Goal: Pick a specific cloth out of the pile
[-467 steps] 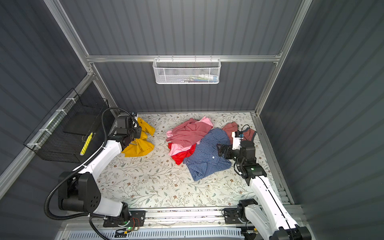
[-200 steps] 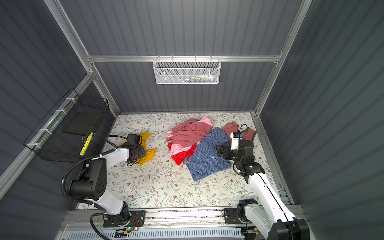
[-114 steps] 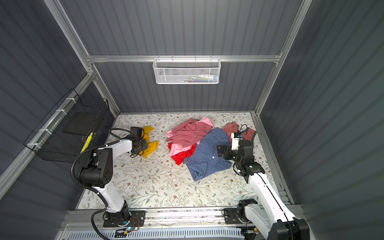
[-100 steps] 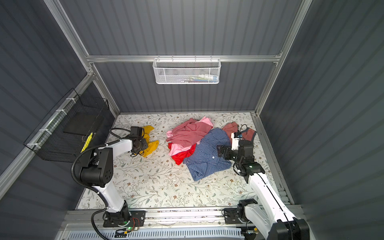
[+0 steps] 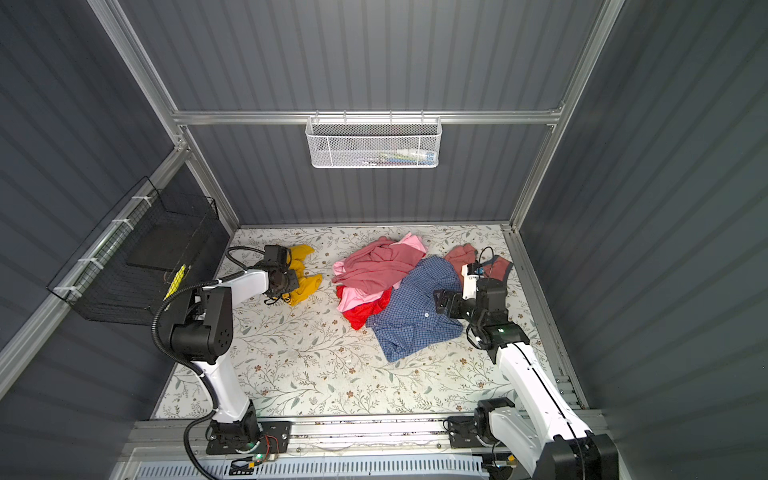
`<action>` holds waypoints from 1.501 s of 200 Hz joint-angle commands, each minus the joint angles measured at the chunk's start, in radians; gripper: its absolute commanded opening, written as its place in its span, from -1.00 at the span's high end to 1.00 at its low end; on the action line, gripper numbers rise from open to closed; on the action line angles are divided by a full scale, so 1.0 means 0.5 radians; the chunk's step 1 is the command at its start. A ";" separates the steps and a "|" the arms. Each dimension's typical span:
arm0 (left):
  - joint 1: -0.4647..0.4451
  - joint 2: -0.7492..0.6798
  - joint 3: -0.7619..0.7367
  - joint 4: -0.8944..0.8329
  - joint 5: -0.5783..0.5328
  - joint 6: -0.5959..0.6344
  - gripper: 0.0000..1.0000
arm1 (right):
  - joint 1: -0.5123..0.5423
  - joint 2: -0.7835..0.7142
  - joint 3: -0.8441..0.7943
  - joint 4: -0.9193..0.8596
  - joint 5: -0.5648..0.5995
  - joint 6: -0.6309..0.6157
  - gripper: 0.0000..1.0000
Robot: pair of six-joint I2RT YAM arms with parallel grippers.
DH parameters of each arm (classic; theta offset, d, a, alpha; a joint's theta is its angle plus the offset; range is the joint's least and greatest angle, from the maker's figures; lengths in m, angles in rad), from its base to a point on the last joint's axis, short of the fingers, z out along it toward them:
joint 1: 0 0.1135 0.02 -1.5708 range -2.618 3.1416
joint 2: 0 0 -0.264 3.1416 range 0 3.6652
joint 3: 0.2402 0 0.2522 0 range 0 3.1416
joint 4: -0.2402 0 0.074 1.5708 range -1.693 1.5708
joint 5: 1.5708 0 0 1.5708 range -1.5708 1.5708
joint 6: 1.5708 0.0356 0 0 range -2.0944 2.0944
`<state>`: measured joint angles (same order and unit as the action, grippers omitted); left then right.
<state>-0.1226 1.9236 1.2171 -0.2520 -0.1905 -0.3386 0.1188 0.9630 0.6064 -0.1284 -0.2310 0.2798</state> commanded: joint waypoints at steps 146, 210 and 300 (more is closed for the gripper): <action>0.201 0.508 0.747 -0.347 0.003 0.604 1.00 | 0.002 0.018 0.102 -0.062 0.060 -0.038 -0.98; 0.208 0.410 0.645 -0.304 0.004 0.948 1.00 | 0.002 0.031 0.104 -0.054 0.056 -0.035 -0.98; 0.248 0.265 0.599 -0.327 0.014 1.063 0.44 | 0.002 0.053 0.094 -0.013 0.033 -0.043 -0.98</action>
<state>-0.0074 2.1201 1.5417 -0.3817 -0.2050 0.1734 0.1188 0.9867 0.6361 -0.1482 -0.2100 0.2680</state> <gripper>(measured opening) 0.174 0.992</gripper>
